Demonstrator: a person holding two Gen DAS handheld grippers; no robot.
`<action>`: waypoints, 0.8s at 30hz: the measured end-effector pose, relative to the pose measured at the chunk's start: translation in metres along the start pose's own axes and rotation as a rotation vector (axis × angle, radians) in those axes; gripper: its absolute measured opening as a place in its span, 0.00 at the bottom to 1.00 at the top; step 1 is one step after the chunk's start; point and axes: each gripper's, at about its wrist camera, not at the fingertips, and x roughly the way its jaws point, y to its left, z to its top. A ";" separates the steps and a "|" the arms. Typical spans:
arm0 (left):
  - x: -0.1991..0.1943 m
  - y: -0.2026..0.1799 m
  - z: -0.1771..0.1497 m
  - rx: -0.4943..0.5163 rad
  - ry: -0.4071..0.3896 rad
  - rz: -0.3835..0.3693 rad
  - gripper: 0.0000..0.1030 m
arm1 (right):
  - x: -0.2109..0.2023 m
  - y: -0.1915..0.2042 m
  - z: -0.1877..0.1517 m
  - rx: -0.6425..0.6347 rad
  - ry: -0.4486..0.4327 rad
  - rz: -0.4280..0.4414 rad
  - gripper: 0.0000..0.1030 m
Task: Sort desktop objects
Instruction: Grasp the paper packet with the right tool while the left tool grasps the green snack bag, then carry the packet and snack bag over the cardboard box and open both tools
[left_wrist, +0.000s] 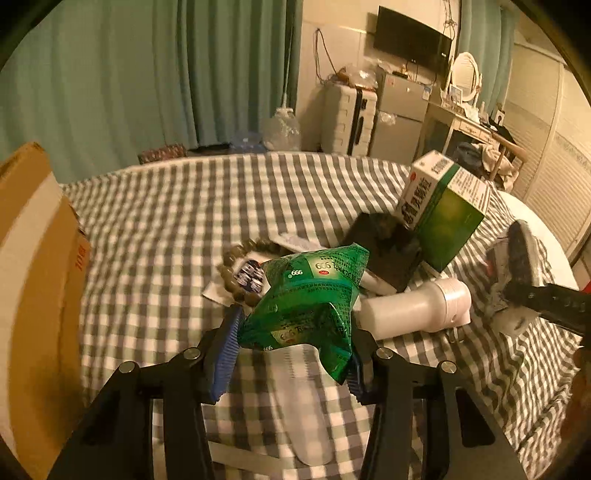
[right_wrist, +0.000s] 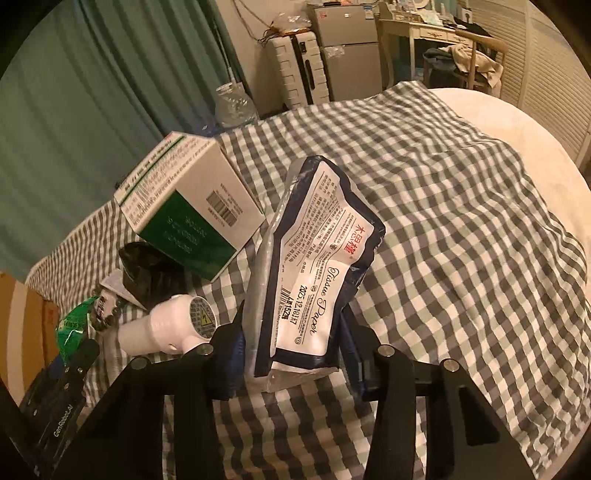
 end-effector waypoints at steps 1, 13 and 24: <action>-0.001 0.003 0.001 -0.002 -0.003 0.007 0.49 | -0.005 -0.001 0.000 0.014 -0.002 0.012 0.43; -0.056 0.040 0.028 -0.131 -0.071 0.003 0.49 | -0.073 0.075 -0.005 -0.163 -0.074 0.086 0.43; -0.151 0.094 0.086 -0.162 -0.181 0.039 0.49 | -0.142 0.186 -0.011 -0.307 -0.126 0.249 0.43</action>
